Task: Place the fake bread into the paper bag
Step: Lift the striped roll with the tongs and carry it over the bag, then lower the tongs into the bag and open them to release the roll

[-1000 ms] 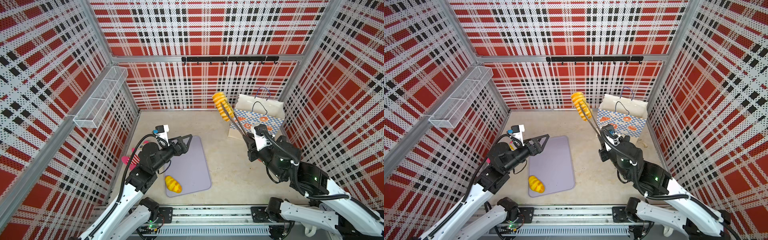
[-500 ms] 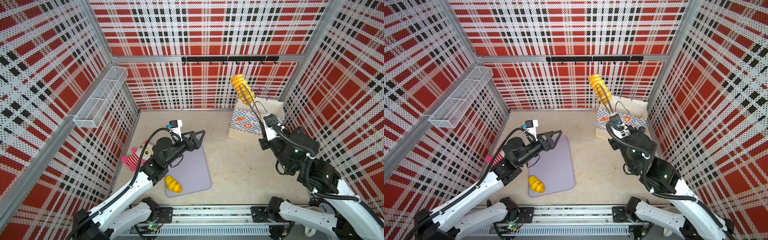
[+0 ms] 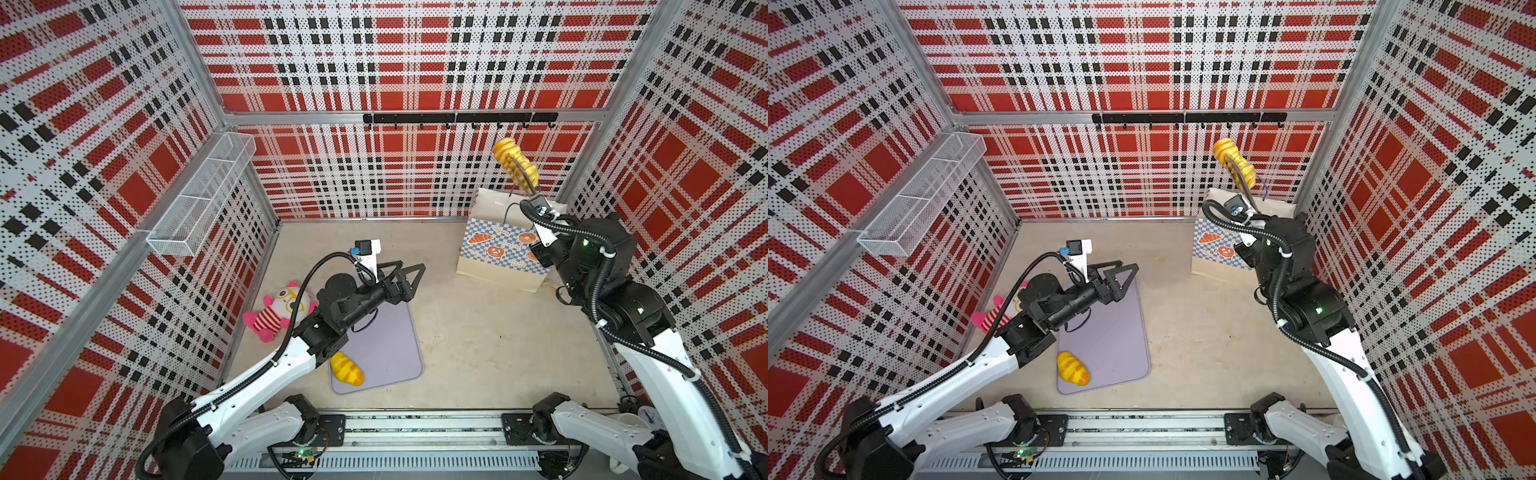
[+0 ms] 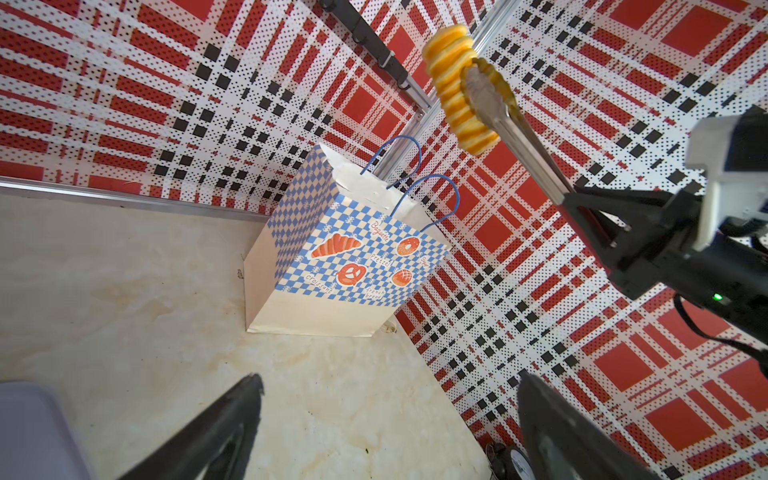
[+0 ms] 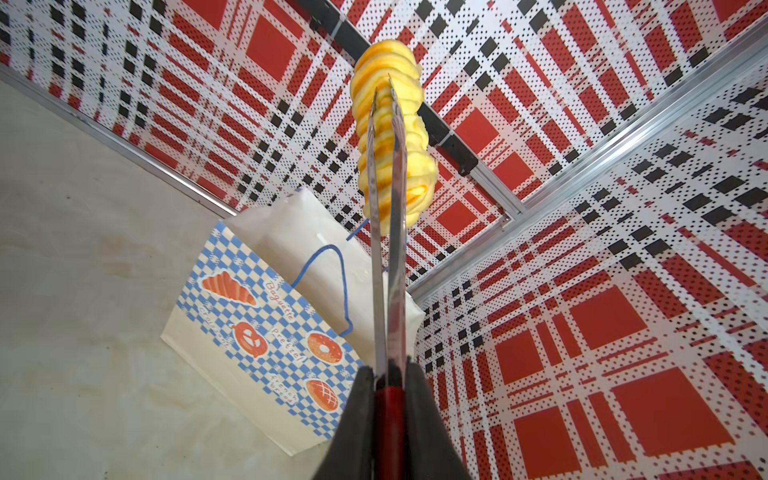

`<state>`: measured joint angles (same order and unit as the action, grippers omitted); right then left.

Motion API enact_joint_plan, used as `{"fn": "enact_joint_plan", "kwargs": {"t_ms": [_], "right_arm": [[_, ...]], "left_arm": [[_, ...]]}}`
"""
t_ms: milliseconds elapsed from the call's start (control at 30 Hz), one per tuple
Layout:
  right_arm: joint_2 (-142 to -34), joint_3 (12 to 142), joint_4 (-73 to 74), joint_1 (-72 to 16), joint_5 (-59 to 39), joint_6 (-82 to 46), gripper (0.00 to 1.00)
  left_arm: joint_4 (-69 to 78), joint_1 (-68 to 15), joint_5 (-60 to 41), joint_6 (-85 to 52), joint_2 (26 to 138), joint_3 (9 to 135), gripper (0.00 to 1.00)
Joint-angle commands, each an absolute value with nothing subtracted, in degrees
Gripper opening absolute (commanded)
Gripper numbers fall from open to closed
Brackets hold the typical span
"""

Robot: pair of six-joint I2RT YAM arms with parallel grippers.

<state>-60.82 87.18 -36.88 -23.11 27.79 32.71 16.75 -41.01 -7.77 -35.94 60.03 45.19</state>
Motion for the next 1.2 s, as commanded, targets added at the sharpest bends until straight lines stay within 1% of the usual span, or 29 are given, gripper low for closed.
{"fn": "enact_joint_plan", "kwargs": {"t_ms": [0,200,367,567,867,1067,1167], "right_arm": [[-62.8,89.5,-37.3,-19.1,21.6,37.3,0.12],[-62.8,86.1,-35.2,-17.6,19.0,43.0,0.12],[-62.4,82.4,-32.1,-17.1,22.4,46.2,0.13],[-63.4,82.1,-31.5,-17.1,23.8,45.9,0.12],[-64.6,80.5,-32.6,-17.1,25.5,45.1,0.19],[-66.2,80.4,-33.0,-17.0,27.1,44.3,0.2],[-66.8,80.6,-33.2,-16.9,27.4,44.2,0.22]], "left_arm": [[19.2,-41.4,-9.4,-34.3,60.5,47.0,0.98],[19.1,-41.4,-9.8,-34.3,60.6,46.7,0.98],[19.3,-41.5,-9.6,-35.1,60.6,46.2,0.98],[19.6,-42.2,-10.0,-35.6,61.1,45.9,0.98],[19.6,-42.3,-10.7,-36.3,61.6,45.5,0.98],[18.8,-42.3,-11.0,-36.1,62.1,45.5,0.98],[18.3,-42.2,-10.6,-36.0,62.1,45.6,0.98]]}}
